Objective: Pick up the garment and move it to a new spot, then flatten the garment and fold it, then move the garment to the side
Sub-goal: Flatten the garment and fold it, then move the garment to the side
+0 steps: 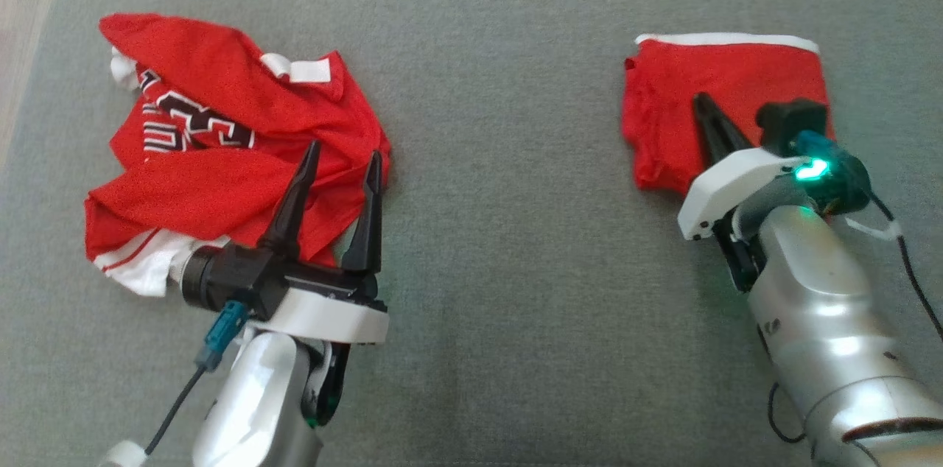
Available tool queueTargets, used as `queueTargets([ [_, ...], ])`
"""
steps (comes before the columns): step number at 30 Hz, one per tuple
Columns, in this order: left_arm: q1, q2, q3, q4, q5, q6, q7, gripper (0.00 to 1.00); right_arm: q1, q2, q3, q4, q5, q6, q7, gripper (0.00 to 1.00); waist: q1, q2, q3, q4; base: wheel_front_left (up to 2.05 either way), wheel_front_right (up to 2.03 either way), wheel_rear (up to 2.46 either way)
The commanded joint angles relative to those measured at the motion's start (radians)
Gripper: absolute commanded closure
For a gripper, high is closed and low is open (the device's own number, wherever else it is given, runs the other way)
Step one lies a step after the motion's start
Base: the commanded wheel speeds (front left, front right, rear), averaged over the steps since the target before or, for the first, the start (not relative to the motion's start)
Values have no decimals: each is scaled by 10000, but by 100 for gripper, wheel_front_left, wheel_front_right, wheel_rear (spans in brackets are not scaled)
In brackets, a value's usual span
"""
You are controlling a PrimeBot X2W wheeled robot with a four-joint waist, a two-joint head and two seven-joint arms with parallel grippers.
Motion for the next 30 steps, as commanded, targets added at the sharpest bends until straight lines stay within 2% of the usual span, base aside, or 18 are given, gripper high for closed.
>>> queueTargets([
  [1, 21, 66, 382, -291, 36, 70, -51, 0, 43, 159, 11, -424, 90, -9, -218, 100, 0, 0, -220, -195, 0, 0, 0],
  [5, 201, 66, 543, -324, 75, 53, -51, 0, 568, 159, -308, -1459, 266, -9, -354, 100, 0, 0, -586, -561, 0, 0, 0],
  [12, 518, 66, 721, -391, 109, 46, -51, 0, 2522, 160, -960, -4442, 381, -9, -364, 100, 0, 0, -1081, -1192, 0, 0, 0],
  [13, 518, 66, 721, -391, 109, 46, -51, 0, 2522, 160, -960, -4442, 381, -9, -364, 100, 0, 0, -1081, -1192, 0, 0, 0],
  [14, 571, 66, 740, -388, 118, 43, -51, 0, 2834, 160, -972, -4824, 395, -9, -365, 13, 0, 0, -1142, -1269, 0, 0, 0],
  [15, 622, 66, 757, -383, 124, 42, -51, 0, 3151, 160, -968, -5150, 490, -9, -365, 0, 0, 0, -1196, -1333, 0, 0, 0],
  [21, 916, 66, 821, -346, 129, 20, -51, 0, 4638, 160, -828, -6462, 735, -9, -366, 0, 0, 0, -1413, -1631, 0, 0, 0],
  [30, 881, 66, 622, -315, 60, 4, -51, 0, 4905, 160, -844, -6720, 706, -9, -367, 0, 0, 0, -1323, -1522, 0, 0, 0],
])
